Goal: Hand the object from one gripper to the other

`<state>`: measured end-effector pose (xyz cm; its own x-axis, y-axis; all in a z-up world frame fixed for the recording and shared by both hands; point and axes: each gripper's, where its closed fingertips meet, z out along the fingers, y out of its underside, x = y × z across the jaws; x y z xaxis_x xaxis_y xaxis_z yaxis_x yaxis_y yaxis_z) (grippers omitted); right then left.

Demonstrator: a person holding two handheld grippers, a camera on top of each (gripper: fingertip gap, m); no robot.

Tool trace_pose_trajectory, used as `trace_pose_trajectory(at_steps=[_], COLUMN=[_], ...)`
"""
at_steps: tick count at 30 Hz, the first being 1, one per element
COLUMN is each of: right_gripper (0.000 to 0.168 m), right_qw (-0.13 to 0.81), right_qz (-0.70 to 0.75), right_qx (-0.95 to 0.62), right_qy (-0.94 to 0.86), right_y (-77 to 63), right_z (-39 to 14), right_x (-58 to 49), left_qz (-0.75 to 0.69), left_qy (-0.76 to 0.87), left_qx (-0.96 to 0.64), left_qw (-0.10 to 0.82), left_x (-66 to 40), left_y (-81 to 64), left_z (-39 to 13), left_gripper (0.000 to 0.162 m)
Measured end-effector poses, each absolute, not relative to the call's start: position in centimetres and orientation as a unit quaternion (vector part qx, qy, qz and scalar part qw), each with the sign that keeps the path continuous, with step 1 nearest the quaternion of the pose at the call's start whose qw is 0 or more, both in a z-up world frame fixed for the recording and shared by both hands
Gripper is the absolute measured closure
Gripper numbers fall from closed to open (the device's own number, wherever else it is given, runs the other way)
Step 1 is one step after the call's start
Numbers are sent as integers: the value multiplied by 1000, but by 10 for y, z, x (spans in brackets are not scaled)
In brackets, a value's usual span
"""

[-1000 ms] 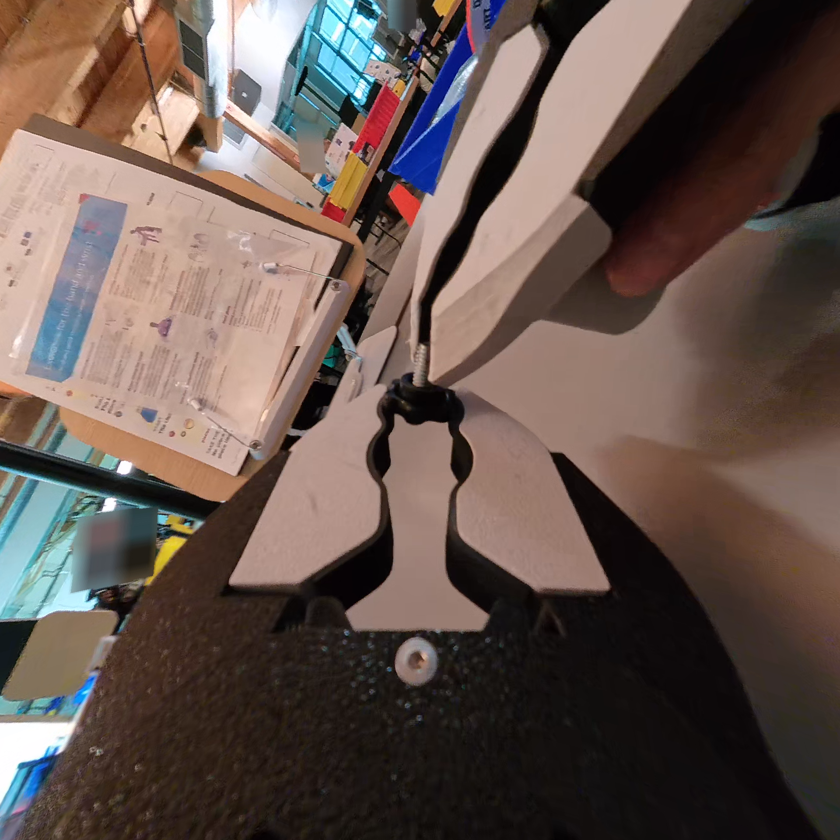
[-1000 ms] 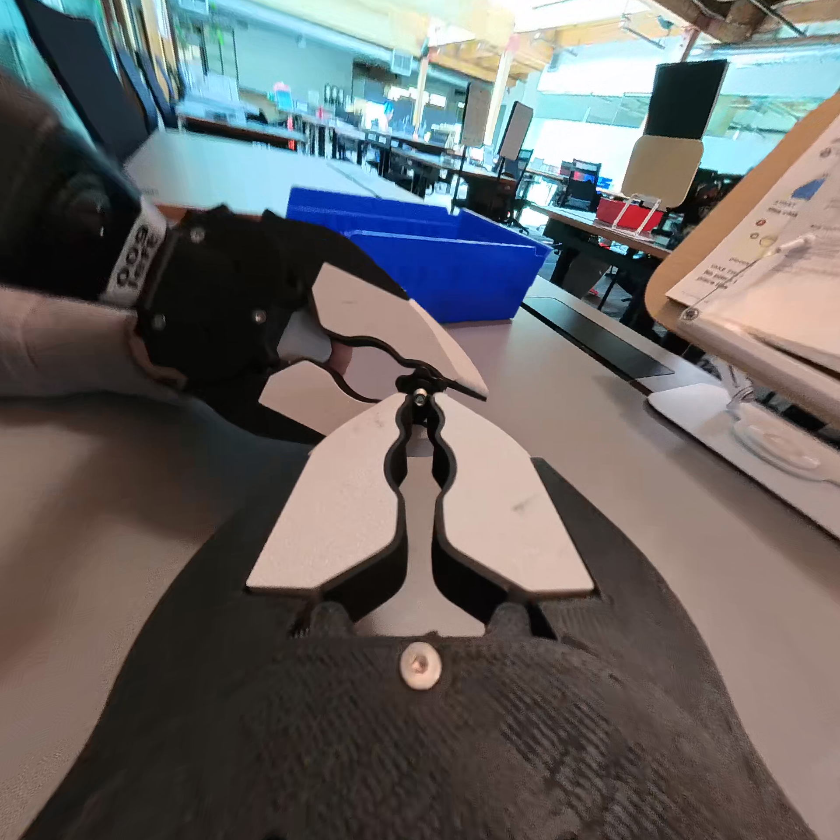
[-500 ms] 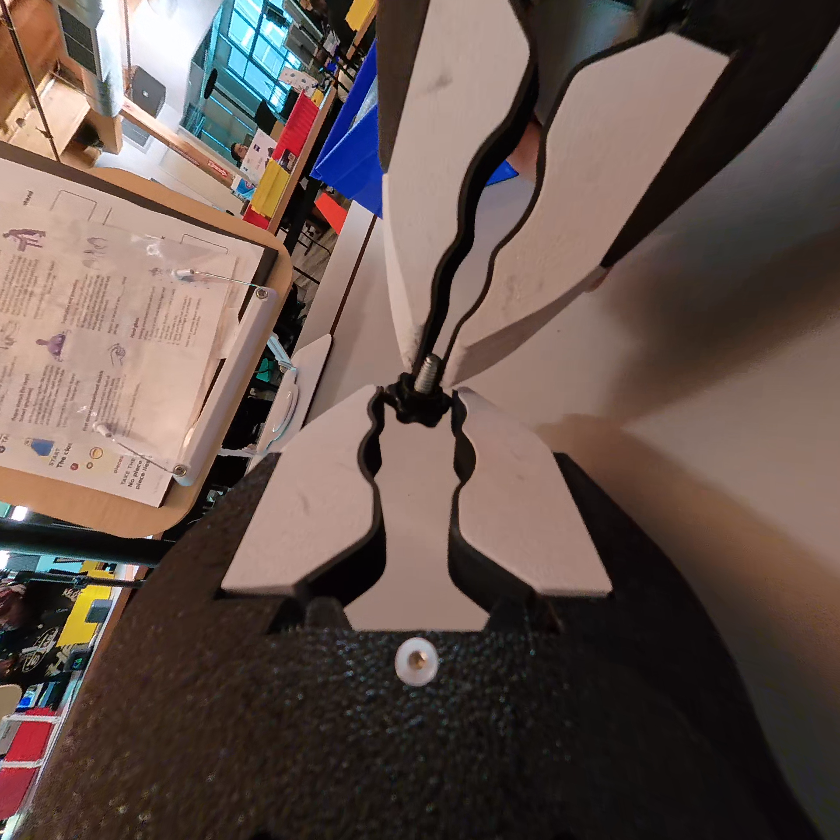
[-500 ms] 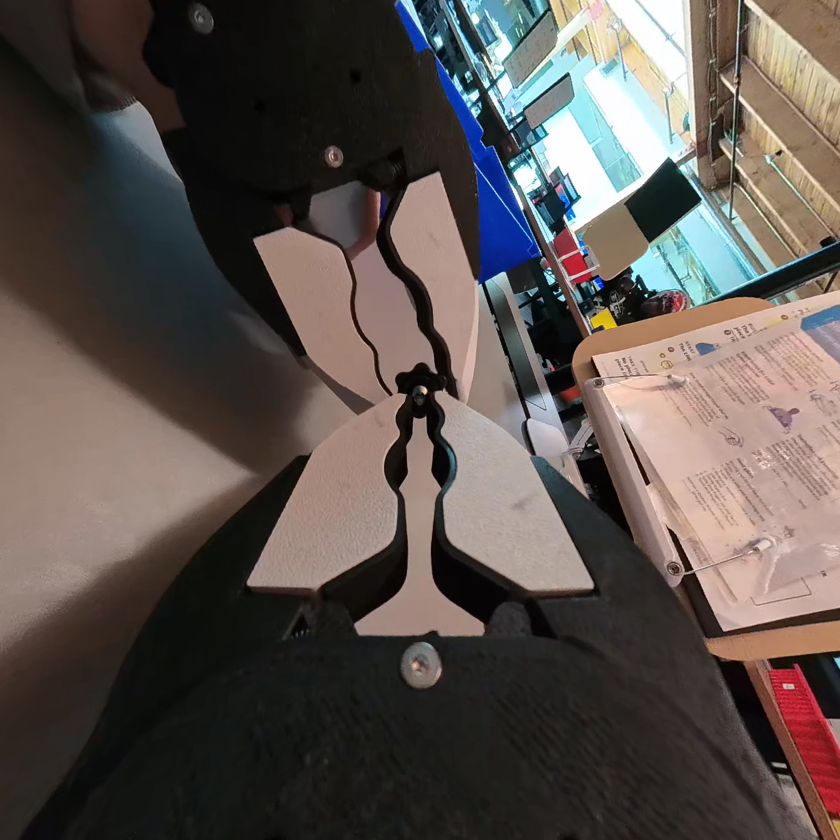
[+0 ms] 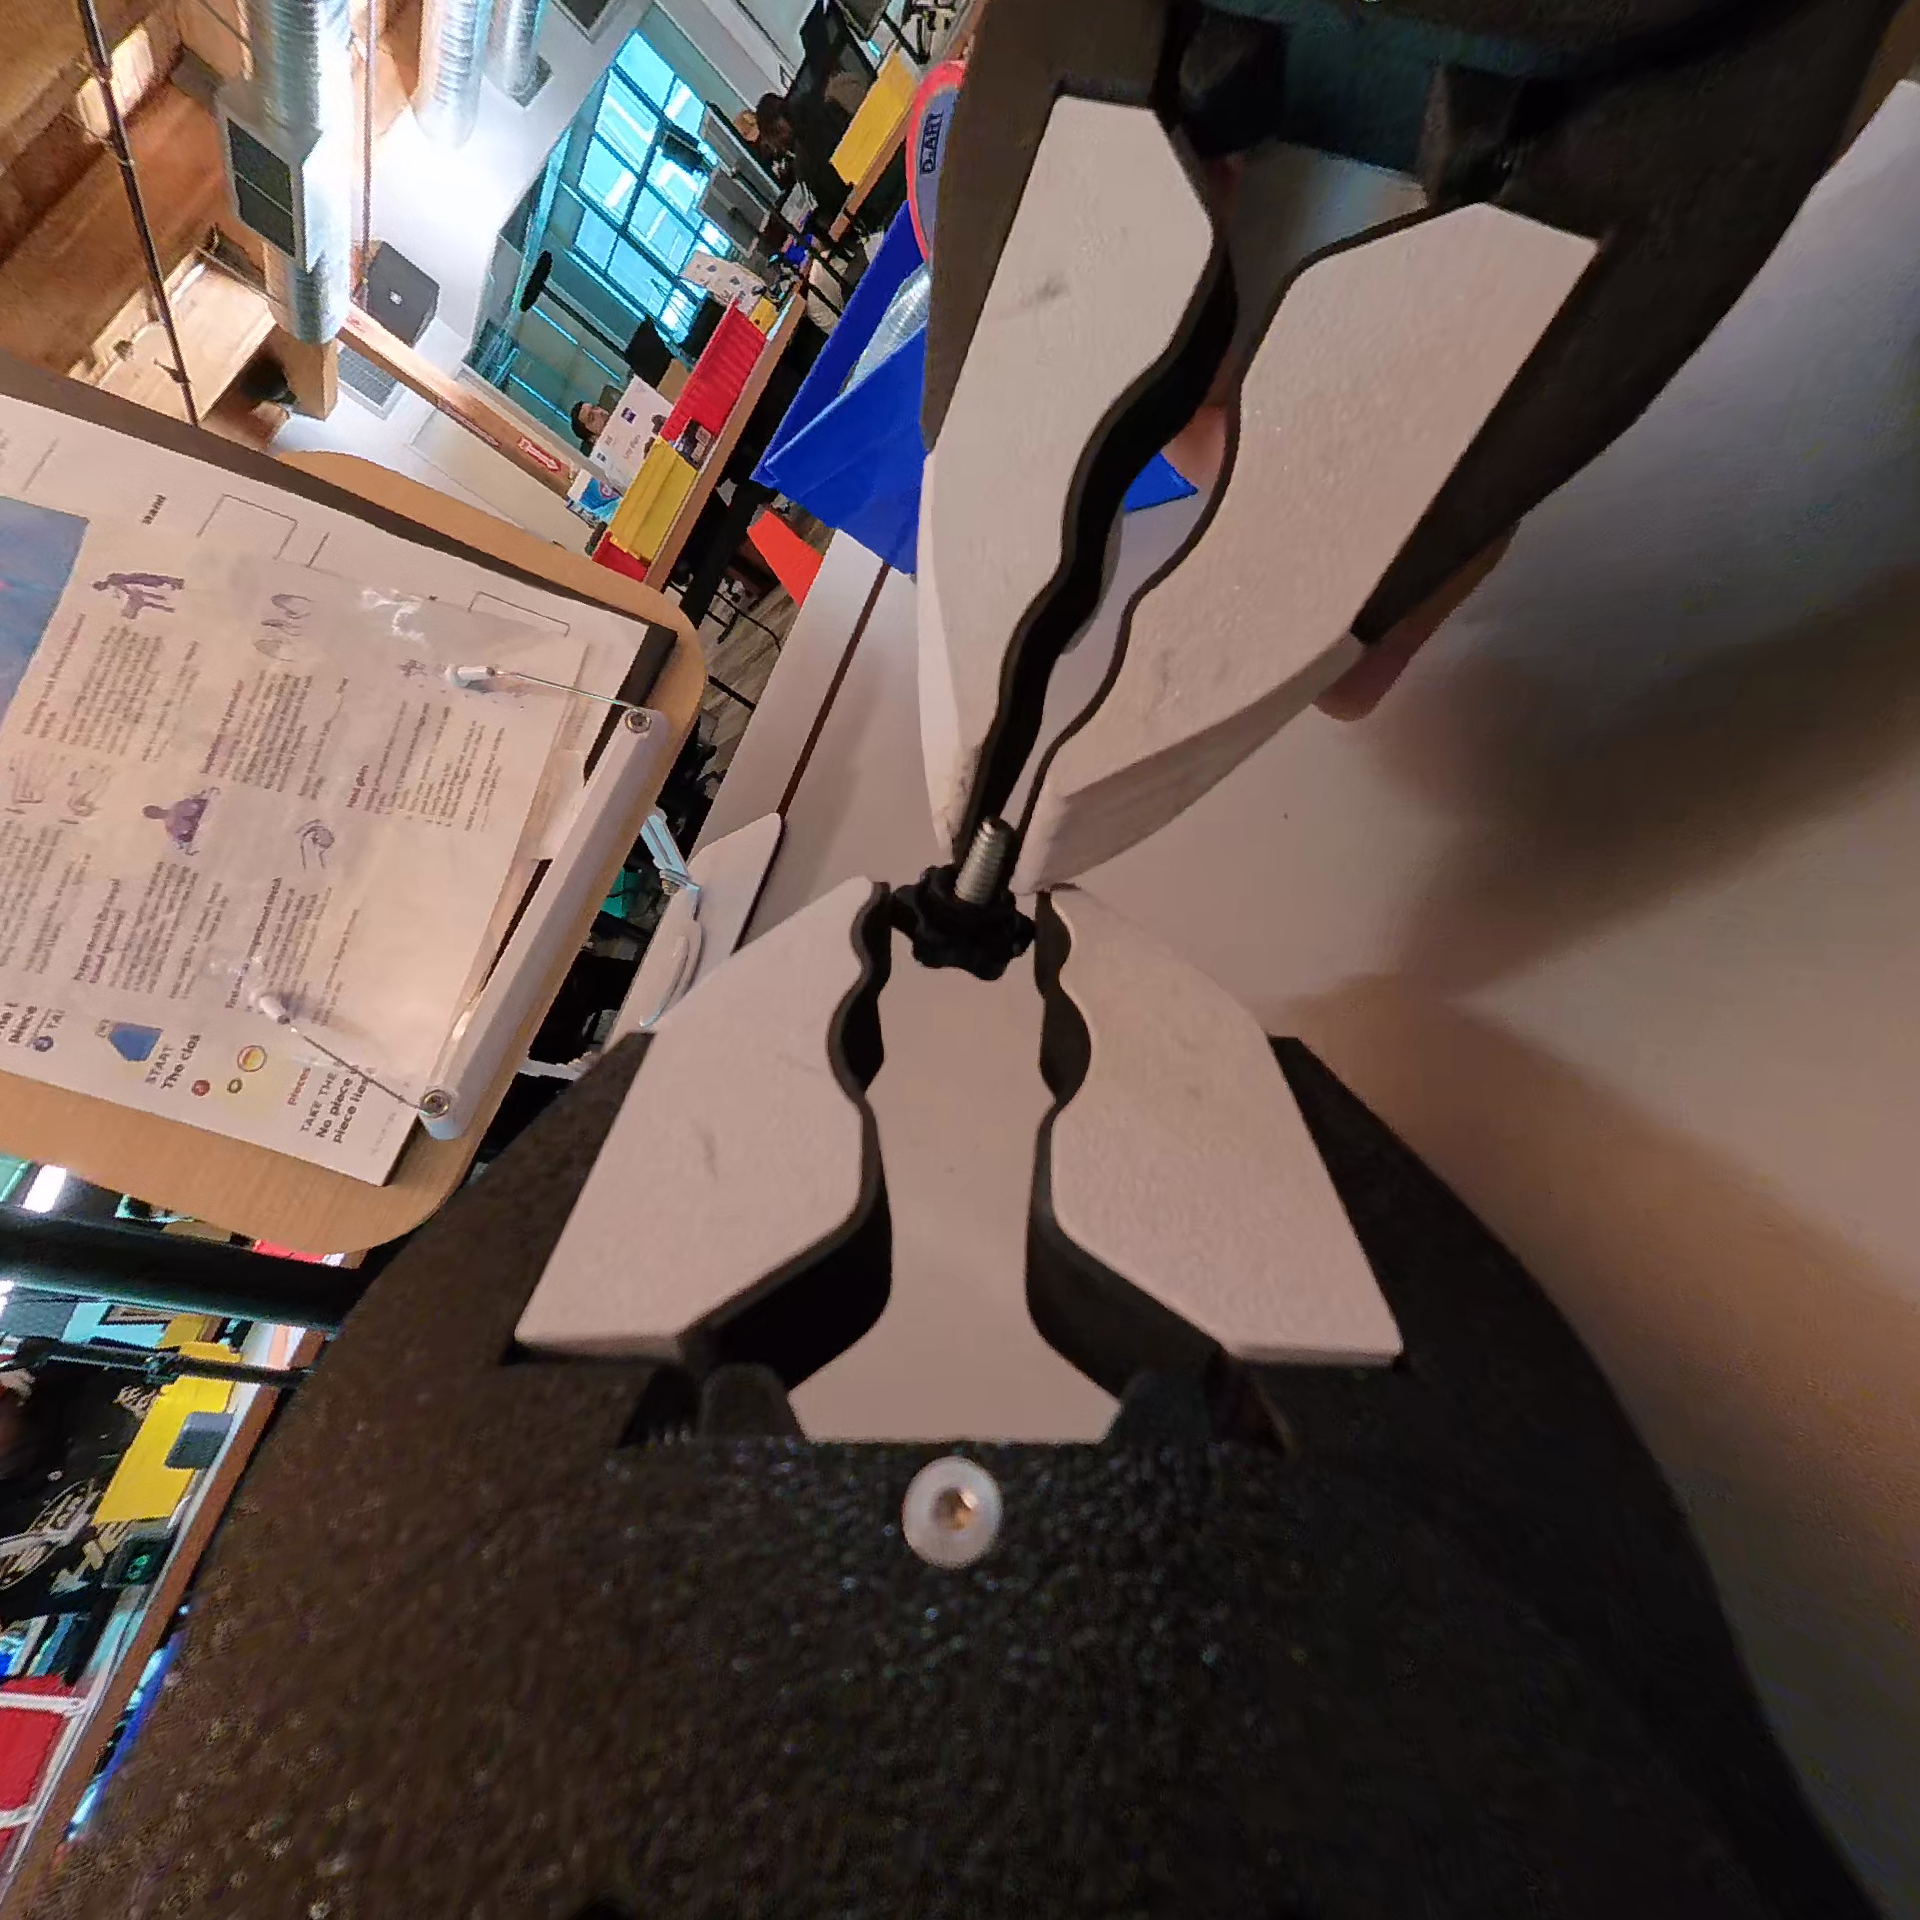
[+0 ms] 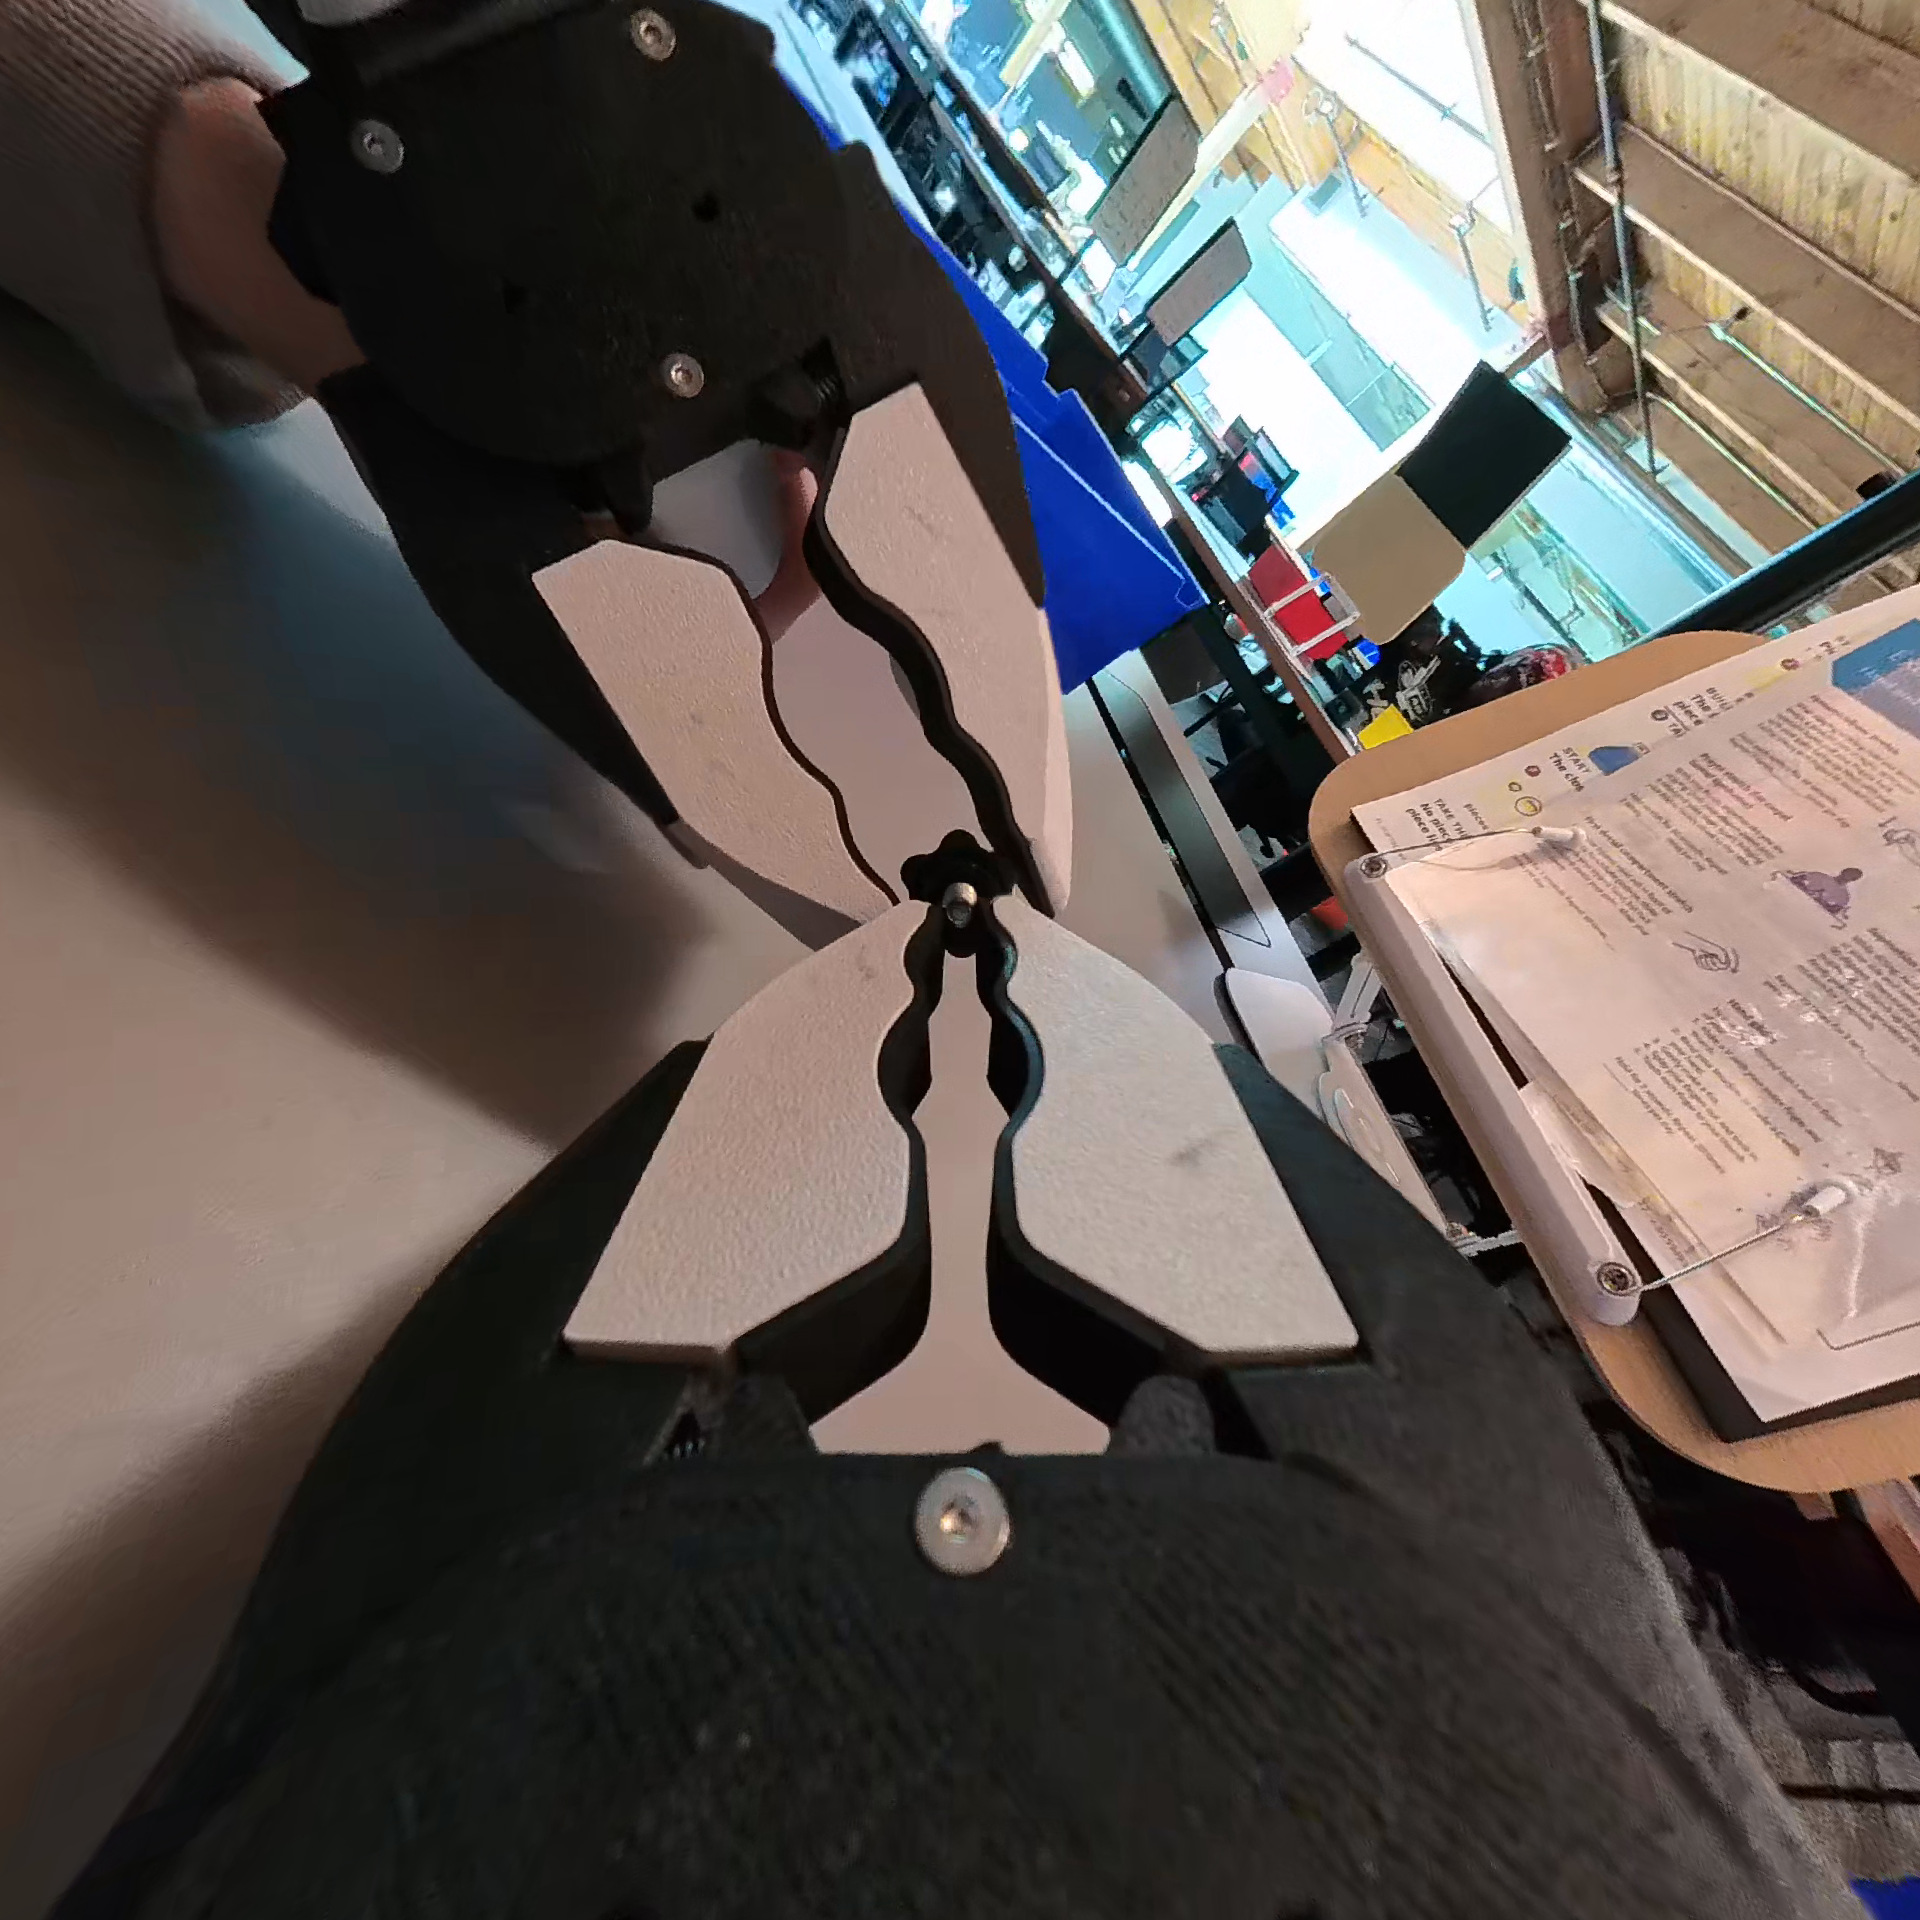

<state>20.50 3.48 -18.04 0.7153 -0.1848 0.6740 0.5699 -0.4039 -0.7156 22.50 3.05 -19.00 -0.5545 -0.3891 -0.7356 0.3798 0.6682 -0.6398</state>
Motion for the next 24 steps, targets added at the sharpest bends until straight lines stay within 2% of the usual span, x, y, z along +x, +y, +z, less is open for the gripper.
trace_pose_trajectory(at_steps=[3, 6, 8, 9, 11, 15, 17, 20, 24], right_gripper=[158, 131, 99, 96, 107, 114, 118, 140, 143], right_qw=[573, 661, 696, 705, 727, 743, 731, 738, 742], right_qz=[-327, -198, -52, 20, 97, 157, 162, 155, 137], right_qx=[-746, -723, -708, -698, -665, -637, -652, -650, -651], right_qy=[-87, 38, 108, 126, 142, 135, 123, 95, 79], right_y=[33, 27, 26, 27, 27, 29, 33, 35, 35], right_z=[-172, -156, -155, -154, -147, -140, -144, -142, -140], right_x=[205, 214, 212, 207, 202, 190, 184, 176, 175], left_qz=[-418, -460, -472, -477, -492, -506, -511, -517, -532], left_qy=[772, 747, 731, 722, 706, 695, 690, 688, 686], left_qx=[-4, -7, 1, 13, 38, 56, 60, 59, 57], left_qw=[479, 479, 492, 501, 507, 508, 509, 506, 493], left_x=[223, 219, 216, 214, 206, 199, 197, 197, 195], left_y=[30, 28, 29, 28, 24, 19, 18, 19, 19], left_z=[-183, -168, -161, -158, -154, -149, -148, -147, -146], left_gripper=[136, 137, 137, 137, 137, 137, 137, 137, 137])
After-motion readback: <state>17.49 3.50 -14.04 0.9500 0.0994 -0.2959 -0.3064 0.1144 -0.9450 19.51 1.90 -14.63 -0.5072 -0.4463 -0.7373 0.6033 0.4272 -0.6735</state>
